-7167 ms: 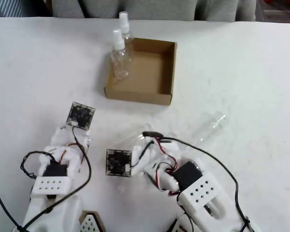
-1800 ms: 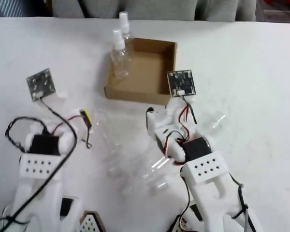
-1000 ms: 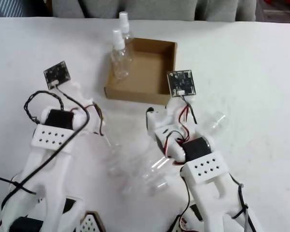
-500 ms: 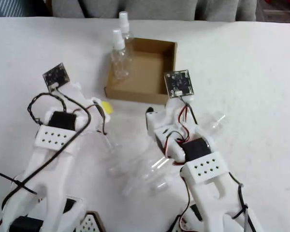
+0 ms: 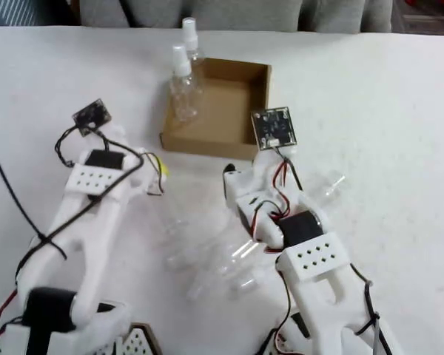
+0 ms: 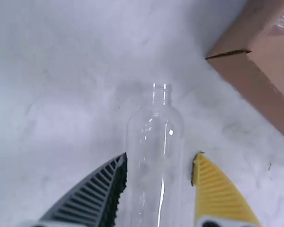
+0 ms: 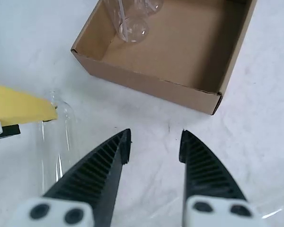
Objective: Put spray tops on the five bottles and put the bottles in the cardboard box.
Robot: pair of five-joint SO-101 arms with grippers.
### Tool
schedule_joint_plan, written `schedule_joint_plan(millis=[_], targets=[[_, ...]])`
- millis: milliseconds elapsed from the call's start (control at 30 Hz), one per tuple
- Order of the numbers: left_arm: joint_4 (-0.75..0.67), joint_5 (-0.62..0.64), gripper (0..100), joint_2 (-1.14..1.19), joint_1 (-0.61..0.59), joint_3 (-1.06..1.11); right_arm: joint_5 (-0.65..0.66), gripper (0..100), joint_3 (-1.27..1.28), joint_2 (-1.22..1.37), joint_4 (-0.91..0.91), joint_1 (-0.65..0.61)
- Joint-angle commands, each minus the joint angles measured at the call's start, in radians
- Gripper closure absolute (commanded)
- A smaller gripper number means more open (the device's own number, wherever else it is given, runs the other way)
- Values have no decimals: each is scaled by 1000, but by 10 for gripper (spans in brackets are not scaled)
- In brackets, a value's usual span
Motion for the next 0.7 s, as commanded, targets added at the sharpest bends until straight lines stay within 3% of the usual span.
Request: schedule_joint_plan(millis=[0, 233, 433, 667], targets=[[21, 12, 773, 54, -7, -86, 11, 865, -5, -27, -19, 4], [15, 14, 648, 101, -8, -97, 11, 865, -5, -27, -19, 4], [15, 38, 703, 104, -15, -95, 11, 865, -5, -27, -19, 4], [15, 37, 676, 107, -12, -89, 11, 865, -5, -27, -19, 4]])
